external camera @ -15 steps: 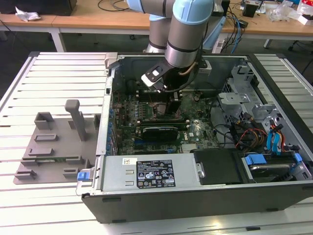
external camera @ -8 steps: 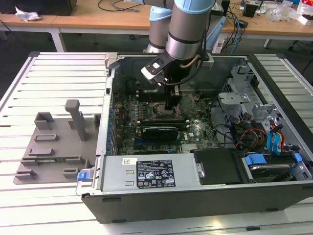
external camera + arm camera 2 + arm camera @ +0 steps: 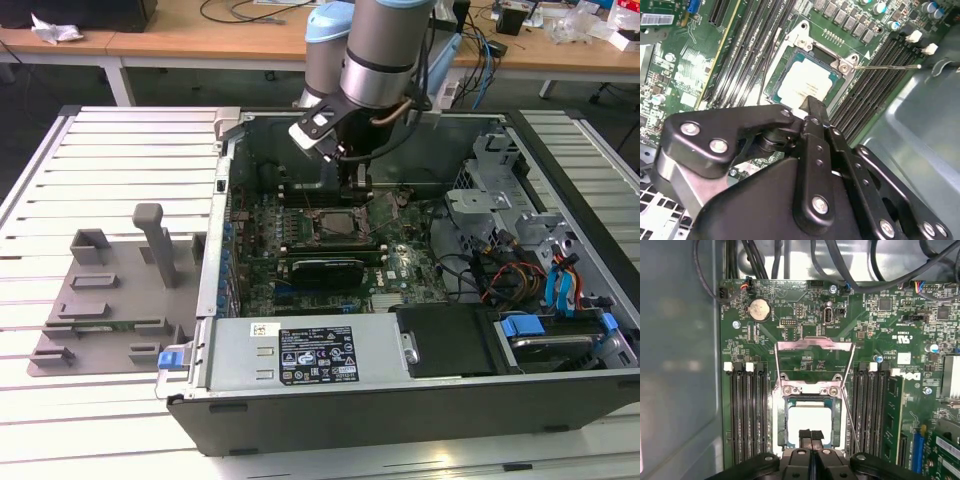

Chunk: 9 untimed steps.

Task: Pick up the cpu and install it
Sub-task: 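Place the cpu into insertion slot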

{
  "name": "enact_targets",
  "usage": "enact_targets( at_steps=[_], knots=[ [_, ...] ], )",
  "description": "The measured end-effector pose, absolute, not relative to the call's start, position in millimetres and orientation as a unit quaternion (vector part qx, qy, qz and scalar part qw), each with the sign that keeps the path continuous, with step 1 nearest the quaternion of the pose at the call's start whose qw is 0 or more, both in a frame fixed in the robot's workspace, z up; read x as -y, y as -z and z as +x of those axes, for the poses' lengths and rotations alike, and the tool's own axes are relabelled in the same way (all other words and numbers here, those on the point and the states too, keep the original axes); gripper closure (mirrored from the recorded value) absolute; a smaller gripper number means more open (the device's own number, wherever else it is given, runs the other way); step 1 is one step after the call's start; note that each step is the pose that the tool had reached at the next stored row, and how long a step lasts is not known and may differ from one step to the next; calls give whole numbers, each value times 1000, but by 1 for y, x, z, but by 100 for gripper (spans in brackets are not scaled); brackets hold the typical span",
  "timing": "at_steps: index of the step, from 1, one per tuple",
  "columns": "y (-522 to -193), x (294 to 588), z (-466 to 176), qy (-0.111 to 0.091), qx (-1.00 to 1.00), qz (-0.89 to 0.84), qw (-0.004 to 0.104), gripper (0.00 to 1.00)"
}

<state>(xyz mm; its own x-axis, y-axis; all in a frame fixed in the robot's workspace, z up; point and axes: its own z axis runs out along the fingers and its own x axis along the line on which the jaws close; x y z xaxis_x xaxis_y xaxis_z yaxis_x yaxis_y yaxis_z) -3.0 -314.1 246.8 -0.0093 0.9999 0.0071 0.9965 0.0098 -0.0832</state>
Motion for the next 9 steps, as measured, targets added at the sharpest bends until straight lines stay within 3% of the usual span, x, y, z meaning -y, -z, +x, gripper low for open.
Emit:
enact_targets(
  at_steps=[9],
  knots=[
    [-260, 314, -3, -27, 710, -703, 32, 89]
  ],
)
